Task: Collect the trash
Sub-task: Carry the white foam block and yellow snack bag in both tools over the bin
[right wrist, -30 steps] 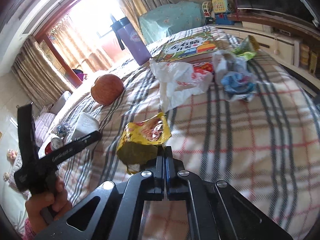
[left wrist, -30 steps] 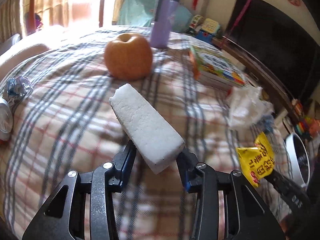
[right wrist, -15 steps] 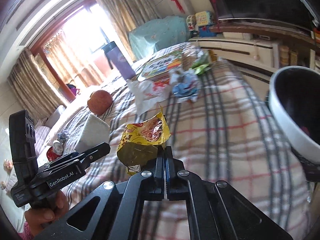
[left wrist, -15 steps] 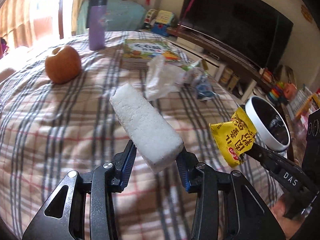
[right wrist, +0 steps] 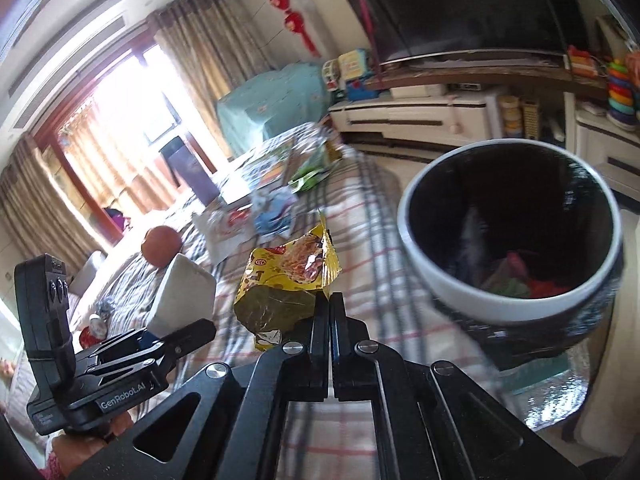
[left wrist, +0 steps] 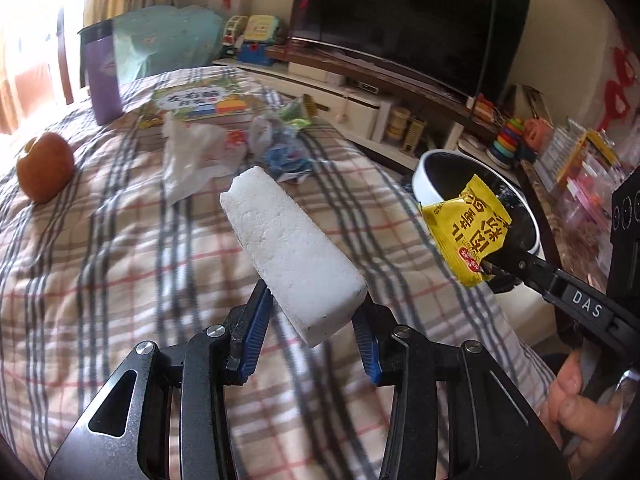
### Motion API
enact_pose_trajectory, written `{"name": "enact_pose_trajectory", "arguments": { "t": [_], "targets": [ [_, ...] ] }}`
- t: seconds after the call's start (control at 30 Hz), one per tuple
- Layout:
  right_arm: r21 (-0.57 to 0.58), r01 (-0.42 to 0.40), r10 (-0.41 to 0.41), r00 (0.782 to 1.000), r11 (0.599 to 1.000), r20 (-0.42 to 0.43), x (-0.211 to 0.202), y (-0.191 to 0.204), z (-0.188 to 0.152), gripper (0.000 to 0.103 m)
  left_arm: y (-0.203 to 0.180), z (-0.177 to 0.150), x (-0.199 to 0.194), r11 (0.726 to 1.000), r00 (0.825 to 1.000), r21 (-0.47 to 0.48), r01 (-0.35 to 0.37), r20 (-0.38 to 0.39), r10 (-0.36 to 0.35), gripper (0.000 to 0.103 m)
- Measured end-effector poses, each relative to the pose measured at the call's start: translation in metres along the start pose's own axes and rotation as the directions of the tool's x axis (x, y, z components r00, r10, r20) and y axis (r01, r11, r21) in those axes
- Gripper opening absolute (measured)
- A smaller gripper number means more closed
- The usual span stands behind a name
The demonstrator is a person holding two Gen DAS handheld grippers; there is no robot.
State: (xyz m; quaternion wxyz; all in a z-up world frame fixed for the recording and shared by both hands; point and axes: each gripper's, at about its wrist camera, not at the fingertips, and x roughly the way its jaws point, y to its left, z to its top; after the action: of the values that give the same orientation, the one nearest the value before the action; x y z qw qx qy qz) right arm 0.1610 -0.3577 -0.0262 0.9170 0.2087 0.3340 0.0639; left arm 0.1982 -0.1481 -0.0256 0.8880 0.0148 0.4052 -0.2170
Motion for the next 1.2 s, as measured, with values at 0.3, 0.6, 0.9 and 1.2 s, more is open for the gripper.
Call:
{"name": "enact_pose_trajectory", "arguments": {
  "t": [0.3, 0.6, 0.9, 1.2],
  "targets": [
    [0.037, 0.049, -0.05, 0.998, 0.998, 0.033, -0.019, -0.034, 0.008, 0.0, -0.042, 0.015, 0.009, 0.996, 0.999, 0.083, 0.043, -0.002, -0.043, 0.039],
    [0.055, 0.087, -0.09, 0.994, 0.995, 0.063, -0.034, -0.061, 0.02, 0.0, -0.072, 0.026, 0.019, 0.989, 0.998, 0.134, 0.07, -0.016, -0.069, 0.039],
    [0.075, 0.117, -0.124, 0.989, 0.99, 0.083, -0.043, -0.082, 0.029, 0.0, -0.101, 0.036, 0.028, 0.977, 0.995, 0.187, 0.098, -0.021, -0.095, 0.039],
    [0.089, 0.136, -0.144, 0.987, 0.987, 0.079, -0.045, -0.096, 0.032, 0.0, -0.118, 0.045, 0.037, 0.971, 0.994, 0.212, 0.112, -0.027, -0.109, 0.039]
  ]
}}
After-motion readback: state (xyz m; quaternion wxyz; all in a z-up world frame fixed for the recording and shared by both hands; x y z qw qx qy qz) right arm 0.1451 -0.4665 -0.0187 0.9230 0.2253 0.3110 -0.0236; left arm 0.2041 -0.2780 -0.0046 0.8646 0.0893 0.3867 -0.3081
